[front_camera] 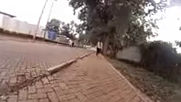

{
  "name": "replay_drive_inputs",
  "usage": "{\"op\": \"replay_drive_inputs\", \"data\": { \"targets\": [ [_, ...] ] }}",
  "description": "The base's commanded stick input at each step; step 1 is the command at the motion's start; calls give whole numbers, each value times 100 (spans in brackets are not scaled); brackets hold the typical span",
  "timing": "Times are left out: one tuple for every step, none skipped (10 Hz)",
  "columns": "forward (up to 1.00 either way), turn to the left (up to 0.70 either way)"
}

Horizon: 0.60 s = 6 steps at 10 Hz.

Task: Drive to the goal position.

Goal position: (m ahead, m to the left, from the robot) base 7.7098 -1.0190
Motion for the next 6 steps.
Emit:
{"op": "replay_drive_inputs", "data": {
  "targets": [
    [50,-44],
    [50,-38],
    [50,-33],
    [50,-27],
    [50,-21],
    [50,-15]
  ]
}}
